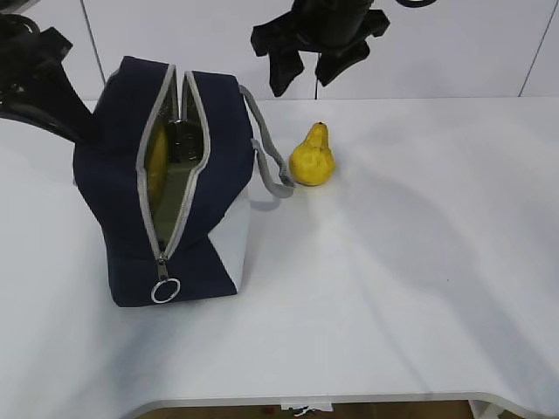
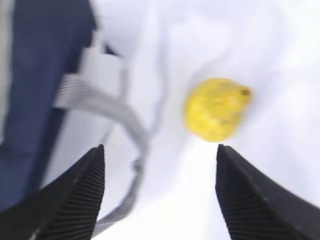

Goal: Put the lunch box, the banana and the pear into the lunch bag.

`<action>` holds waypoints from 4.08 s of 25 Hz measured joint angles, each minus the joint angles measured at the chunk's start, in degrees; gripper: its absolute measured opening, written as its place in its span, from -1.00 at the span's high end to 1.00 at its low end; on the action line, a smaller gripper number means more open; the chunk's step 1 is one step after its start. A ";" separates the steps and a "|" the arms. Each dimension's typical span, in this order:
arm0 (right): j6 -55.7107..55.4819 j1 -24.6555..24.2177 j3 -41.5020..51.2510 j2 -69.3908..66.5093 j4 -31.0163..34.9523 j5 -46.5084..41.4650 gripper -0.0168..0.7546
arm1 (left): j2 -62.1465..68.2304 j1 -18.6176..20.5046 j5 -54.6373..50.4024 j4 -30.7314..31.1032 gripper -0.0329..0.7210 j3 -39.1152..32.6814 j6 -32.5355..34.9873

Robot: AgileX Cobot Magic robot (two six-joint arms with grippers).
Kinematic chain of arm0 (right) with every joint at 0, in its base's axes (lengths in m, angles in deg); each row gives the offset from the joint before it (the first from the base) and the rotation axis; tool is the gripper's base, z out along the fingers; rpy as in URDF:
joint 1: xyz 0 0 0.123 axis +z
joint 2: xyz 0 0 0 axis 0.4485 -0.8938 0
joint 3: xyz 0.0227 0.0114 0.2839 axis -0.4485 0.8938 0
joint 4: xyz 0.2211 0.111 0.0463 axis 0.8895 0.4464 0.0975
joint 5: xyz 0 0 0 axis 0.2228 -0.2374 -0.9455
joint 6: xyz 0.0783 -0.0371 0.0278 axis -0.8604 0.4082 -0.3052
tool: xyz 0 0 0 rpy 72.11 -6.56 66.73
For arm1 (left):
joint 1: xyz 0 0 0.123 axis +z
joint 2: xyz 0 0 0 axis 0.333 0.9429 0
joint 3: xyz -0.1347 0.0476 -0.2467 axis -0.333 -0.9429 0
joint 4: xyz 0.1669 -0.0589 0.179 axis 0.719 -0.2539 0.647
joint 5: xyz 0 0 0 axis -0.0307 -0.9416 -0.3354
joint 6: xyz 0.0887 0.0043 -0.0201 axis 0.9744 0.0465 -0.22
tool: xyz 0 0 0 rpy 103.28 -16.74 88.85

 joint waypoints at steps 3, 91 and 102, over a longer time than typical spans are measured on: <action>-3.39 -0.08 0.00 -0.85 -3.46 1.00 -0.42 | 0.00 0.00 0.00 0.29 0.88 0.00 0.00; 2.58 -6.96 -16.39 -4.80 41.47 -0.95 0.21 | 0.00 0.00 0.00 1.97 0.88 0.00 0.00; 5.24 -1.20 -16.39 -13.75 43.46 -0.84 0.21 | 0.00 0.00 0.00 -0.01 0.88 0.00 0.00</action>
